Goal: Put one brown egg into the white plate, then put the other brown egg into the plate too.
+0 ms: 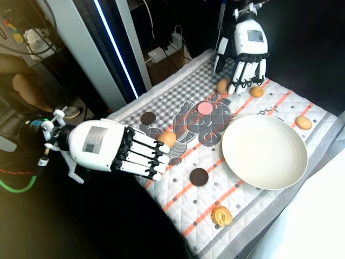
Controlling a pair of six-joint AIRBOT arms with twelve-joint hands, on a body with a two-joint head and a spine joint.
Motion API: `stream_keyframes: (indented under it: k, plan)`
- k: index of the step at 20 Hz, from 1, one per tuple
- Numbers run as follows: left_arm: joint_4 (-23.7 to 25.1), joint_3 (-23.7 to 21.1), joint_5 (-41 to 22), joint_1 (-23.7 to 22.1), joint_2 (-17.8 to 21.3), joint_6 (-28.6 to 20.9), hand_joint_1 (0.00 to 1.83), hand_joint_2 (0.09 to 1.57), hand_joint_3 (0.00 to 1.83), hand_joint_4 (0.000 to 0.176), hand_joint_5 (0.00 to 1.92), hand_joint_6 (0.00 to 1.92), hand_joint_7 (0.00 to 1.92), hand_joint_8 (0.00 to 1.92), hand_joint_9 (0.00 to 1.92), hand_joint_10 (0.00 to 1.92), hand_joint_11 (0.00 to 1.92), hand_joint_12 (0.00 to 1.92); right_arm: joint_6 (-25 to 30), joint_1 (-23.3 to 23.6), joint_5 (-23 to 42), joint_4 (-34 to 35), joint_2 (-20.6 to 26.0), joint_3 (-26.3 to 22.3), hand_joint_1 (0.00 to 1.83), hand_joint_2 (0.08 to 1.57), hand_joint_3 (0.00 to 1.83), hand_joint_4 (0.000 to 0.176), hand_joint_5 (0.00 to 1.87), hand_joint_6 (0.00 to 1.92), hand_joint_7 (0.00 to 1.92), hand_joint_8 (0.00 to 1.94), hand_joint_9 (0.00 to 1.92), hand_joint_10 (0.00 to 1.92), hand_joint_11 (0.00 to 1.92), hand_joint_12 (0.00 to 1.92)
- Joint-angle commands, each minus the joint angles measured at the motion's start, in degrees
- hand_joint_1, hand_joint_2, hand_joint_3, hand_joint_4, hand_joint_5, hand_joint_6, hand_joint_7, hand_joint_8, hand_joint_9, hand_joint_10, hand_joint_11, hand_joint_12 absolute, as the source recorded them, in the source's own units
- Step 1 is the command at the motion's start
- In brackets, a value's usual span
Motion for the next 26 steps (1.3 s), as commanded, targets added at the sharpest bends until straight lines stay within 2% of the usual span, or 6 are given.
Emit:
stream_keyframes:
  k: [1,14,15,17,19,26]
  plan:
    - [-0.4,0.4,-5.0,-0.7,-0.1,0.1,1.00,0.91,0.00,0.105,0.69,0.00,0.75,0.01,0.77,0.09,0.22,1.45,0.2,0.3,6.4,1.6,0.0,0.4,0.59,1.44,0.00,0.012,0.68,0.00,0.64,0.00,0.68,0.01,0.42,0.68]
    - [-3.1,1.6,-4.9,-0.7,-1.8,0.1,0.96,0.98,0.00,0.007,1.01,0.00,1.06,0.07,0.56,0.93,0.15,1.56,0.2,0.2,6.4,1.7,-0.1,0.4,0.57,1.46,0.00,0.000,0.70,0.00,0.70,0.01,0.71,0.01,0.44,0.67]
    - [-3.2,1.7,-4.9,-0.7,-1.8,0.1,1.05,1.01,0.00,0.142,1.16,0.46,1.06,0.07,0.56,0.97,0.18,1.56,0.2,0.2,6.4,1.7,-0.1,0.4,0.57,1.46,0.00,0.000,0.70,0.00,0.71,0.01,0.71,0.01,0.45,0.67]
    - [-3.9,1.9,-5.2,-0.8,-1.8,0.1,1.06,1.04,0.00,0.175,1.13,0.70,1.09,0.08,0.58,0.94,0.14,1.58,0.2,0.2,6.4,1.7,-0.2,0.4,0.61,1.46,0.00,0.000,0.71,0.00,0.73,0.01,0.73,0.01,0.46,0.69]
    - [-4.9,2.2,-5.8,-0.9,-1.8,0.1,1.23,1.07,0.02,0.000,1.05,0.82,1.05,0.76,0.60,0.95,0.07,1.60,0.2,0.1,6.4,1.7,-0.2,0.4,0.59,1.46,0.00,0.000,0.71,0.00,0.74,0.01,0.74,0.01,0.47,0.69]
    - [-7.1,4.1,-11.5,-5.7,-2.4,0.1,1.26,1.11,0.00,0.000,1.06,0.62,0.98,1.20,0.59,1.20,0.09,1.63,0.2,0.1,6.4,1.7,-0.4,0.5,0.63,1.47,0.00,0.000,0.71,0.00,0.76,0.00,0.75,0.00,0.48,0.67]
